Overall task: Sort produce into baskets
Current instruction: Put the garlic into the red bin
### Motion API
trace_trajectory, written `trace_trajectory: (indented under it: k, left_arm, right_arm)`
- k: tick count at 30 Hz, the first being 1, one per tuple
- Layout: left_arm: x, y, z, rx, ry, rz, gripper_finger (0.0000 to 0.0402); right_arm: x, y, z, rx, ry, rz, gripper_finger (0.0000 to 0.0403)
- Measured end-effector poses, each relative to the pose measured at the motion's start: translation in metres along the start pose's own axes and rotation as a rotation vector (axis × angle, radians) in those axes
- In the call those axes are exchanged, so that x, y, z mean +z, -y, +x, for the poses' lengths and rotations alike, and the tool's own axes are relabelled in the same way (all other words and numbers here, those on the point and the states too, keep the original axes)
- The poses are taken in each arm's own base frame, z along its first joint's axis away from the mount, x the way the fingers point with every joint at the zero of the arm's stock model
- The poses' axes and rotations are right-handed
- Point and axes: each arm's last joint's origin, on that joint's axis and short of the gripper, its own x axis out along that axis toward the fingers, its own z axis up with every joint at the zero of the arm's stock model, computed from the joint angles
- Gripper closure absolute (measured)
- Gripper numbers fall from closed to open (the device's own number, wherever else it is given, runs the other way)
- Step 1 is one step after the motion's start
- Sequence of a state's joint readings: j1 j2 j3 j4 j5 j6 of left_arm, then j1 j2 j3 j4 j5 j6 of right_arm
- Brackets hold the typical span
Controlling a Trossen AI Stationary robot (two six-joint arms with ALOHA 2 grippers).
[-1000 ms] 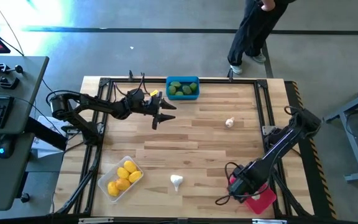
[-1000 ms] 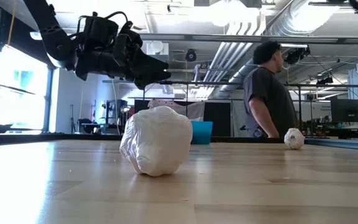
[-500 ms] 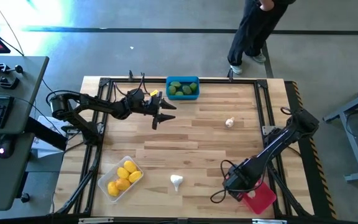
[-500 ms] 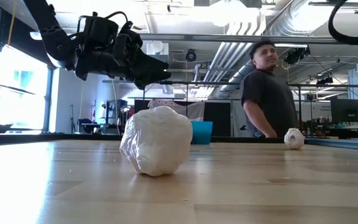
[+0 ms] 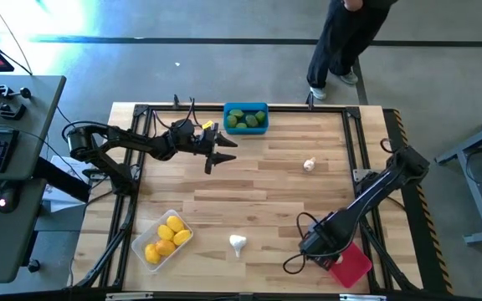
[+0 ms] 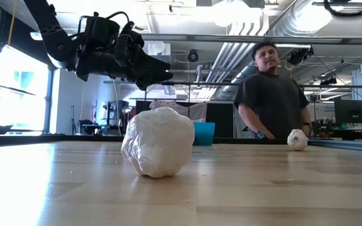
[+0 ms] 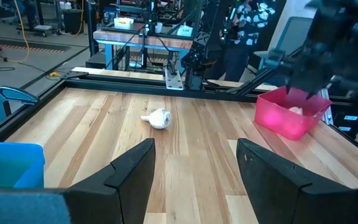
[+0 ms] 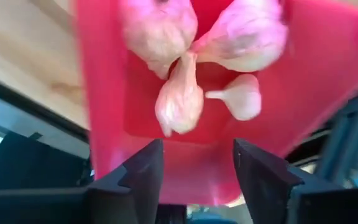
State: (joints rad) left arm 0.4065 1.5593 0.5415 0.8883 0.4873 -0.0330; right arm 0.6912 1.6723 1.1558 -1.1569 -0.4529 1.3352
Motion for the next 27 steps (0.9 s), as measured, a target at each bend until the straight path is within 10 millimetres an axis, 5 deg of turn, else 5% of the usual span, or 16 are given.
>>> trace_trajectory:
  k: [7,15,27]
  left_arm:
    - [0.000,0.000,0.000,0.000,0.000,-0.020,0.0191]
    - [0.000,0.000,0.000,0.000,0.000,-0.017,0.0191]
    - [0.000,0.000,0.000,0.003,0.000,-0.008,0.0191]
  right_arm:
    - [-0.005,0.009,-0.051,-0.027,0.199,-0.006,0.0232]
    - [0.016,0.055,-0.076,-0.004,0.577,-0.008,0.0390]
    - [0.064,0.128,-0.040,0.081,0.957,0.282,0.0396]
